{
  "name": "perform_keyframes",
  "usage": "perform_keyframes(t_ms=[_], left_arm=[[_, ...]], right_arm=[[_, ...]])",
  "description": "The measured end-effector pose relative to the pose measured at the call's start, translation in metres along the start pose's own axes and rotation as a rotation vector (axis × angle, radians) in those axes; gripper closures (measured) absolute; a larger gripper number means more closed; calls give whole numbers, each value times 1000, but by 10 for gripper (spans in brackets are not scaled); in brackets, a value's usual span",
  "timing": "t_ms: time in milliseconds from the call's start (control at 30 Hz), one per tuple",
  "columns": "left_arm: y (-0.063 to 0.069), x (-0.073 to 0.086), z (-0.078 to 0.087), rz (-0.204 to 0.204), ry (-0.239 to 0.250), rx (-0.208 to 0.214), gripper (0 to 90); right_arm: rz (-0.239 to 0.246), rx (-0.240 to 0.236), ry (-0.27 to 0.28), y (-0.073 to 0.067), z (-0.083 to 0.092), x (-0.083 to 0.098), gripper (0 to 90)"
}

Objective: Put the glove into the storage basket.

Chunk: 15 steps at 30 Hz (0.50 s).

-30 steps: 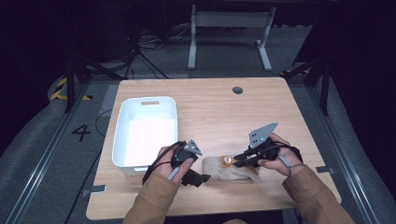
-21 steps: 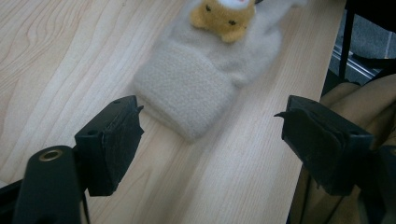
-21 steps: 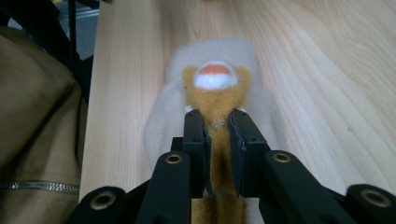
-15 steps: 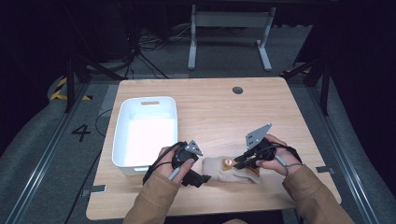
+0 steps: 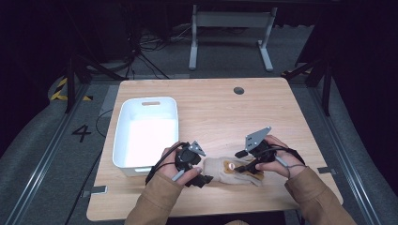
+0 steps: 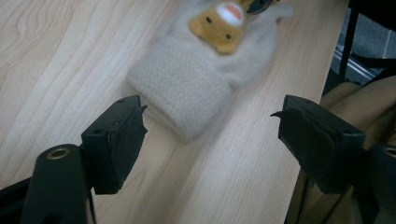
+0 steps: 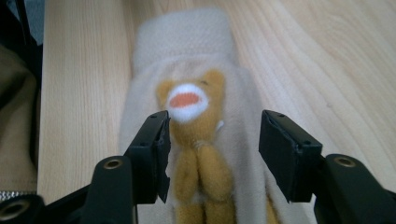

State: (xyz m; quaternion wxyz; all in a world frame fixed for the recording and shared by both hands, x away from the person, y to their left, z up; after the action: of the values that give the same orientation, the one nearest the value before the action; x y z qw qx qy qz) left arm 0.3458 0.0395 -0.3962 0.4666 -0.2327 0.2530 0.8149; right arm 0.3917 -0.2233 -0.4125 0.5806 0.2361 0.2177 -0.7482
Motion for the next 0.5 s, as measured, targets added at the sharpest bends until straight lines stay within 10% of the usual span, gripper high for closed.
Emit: perform_keyframes(t_ms=[333, 500], left_arm=[[-2, -8, 1, -1, 59, -51, 251], [-4, -14, 2, -7, 87, -49, 265]], right_arm=[[-128, 90, 93, 3, 26, 6, 442], [-208, 208, 153, 8, 44, 16, 405]])
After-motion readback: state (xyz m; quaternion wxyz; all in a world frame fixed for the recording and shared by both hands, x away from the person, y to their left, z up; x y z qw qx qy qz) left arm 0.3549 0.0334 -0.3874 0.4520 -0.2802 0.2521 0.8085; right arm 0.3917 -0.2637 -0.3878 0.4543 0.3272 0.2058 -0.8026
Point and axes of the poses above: each handheld gripper's, and its own axes: z roughly backward along the jaws, x roughly out of its underside, y roughly to its right, the point moved 1 cm from there along -z, roughly forward along the jaws, and after that the axes turned 2 degrees about -z, right-handed, at the moved point
